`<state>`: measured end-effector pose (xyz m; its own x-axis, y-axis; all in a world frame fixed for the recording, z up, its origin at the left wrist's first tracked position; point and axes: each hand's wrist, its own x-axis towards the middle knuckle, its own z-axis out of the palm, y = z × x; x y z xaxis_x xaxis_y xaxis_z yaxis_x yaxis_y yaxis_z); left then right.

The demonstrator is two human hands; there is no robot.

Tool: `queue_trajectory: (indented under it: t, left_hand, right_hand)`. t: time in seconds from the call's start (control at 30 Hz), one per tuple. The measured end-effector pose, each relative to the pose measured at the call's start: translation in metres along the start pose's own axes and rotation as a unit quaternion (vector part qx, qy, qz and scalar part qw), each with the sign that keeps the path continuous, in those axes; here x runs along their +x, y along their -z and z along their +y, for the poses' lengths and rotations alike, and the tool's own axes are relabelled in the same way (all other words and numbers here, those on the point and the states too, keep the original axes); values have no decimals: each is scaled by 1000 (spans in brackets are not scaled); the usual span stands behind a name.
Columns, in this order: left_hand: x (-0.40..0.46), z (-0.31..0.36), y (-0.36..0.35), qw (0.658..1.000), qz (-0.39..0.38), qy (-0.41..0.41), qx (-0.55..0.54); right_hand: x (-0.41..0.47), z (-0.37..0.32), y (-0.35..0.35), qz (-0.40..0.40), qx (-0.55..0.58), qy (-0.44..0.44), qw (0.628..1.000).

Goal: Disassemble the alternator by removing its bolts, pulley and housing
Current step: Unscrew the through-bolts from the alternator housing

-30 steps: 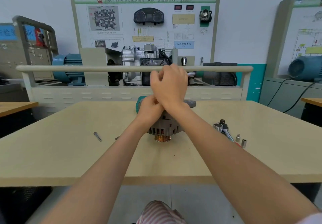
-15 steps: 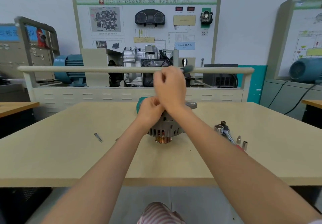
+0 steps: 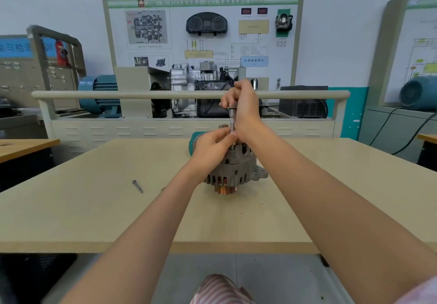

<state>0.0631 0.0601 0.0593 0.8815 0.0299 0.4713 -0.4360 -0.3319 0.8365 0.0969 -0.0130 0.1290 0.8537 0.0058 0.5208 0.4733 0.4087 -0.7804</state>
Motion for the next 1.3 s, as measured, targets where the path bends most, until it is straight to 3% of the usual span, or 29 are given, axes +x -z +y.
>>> queue_trajectory:
  t: [0.07,0.13,0.17,0.23,0.3,0.37,0.63,0.87,1.0,1.1,1.2,1.3]
  left_hand:
    - [-1,1,1,1000,-5,2,-1]
    - [-1,1,2,1000,1,10,2]
    - [0,0,2,1000,9,16,2]
    - [1,-1,2,999,29,28,9]
    - [2,-1,1,999,34,35,18]
    - [1,0,-1,998,41,34,18]
    - [2,1,-4,998,46,49,1]
    - [5,-2,2,1000,4,4,24]
    - [10,0,4,998,-37,6,45]
    - [12,3,7,997,-65,16,40]
    - [12,3,10,997,-75,21,23]
    - [11,2,12,996,-87,16,13]
  right_hand:
    - [-4,4,0,19,-29,16,999]
    - [-12,12,0,34,-169,99,980]
    - [-17,17,0,41,-271,167,947]
    - [-25,29,0,86,-460,285,837]
    - [-29,35,-2,143,-567,318,746]
    - [-30,36,-2,155,-585,324,727]
    - [-31,33,0,146,-543,329,759]
    - [-23,16,-8,97,-316,234,914]
    - [-11,10,-4,60,-130,101,985]
    - [3,4,0,-15,-4,14,1000]
    - [10,3,4,-87,92,-50,991]
    - [10,4,10,-91,149,-66,982]
